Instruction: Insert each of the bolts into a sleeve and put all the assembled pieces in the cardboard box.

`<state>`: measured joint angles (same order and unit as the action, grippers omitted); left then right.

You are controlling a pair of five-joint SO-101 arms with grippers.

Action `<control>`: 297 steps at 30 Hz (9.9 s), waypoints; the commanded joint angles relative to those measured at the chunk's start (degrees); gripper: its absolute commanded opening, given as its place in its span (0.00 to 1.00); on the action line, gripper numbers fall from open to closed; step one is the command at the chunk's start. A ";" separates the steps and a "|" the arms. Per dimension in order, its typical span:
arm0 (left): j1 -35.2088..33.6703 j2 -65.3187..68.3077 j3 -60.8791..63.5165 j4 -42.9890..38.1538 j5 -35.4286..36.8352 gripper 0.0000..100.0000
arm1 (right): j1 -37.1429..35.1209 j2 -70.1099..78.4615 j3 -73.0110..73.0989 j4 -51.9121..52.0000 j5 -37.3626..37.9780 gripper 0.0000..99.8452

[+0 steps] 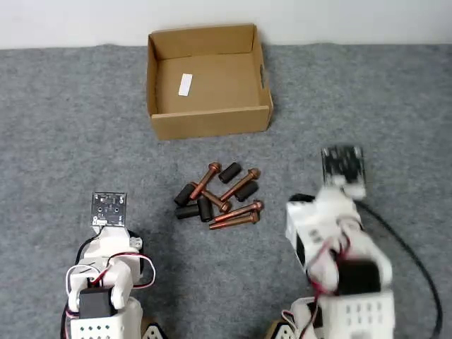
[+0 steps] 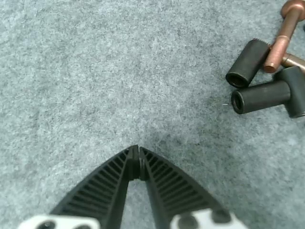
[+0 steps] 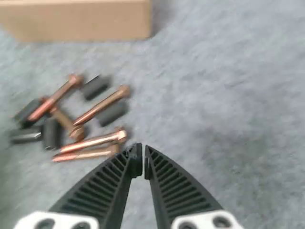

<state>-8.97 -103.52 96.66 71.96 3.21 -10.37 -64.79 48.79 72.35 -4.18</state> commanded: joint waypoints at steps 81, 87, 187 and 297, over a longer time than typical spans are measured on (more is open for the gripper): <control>-0.26 -0.79 -0.31 0.26 -0.18 0.01 | -14.90 101.85 -81.14 20.62 -31.47 0.19; -0.26 -0.79 -0.31 0.26 -0.18 0.01 | -14.64 106.15 -81.49 20.79 -31.47 0.19; 0.44 14.68 -30.37 -7.65 -0.35 0.01 | 0.84 16.48 -27.34 30.37 -16.18 0.01; 27.25 66.29 -71.52 17.23 -2.55 0.00 | 2.42 -12.53 -2.90 11.30 -2.46 0.01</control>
<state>17.76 -30.29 22.73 93.32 -0.57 -4.04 -76.31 44.22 88.35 -7.16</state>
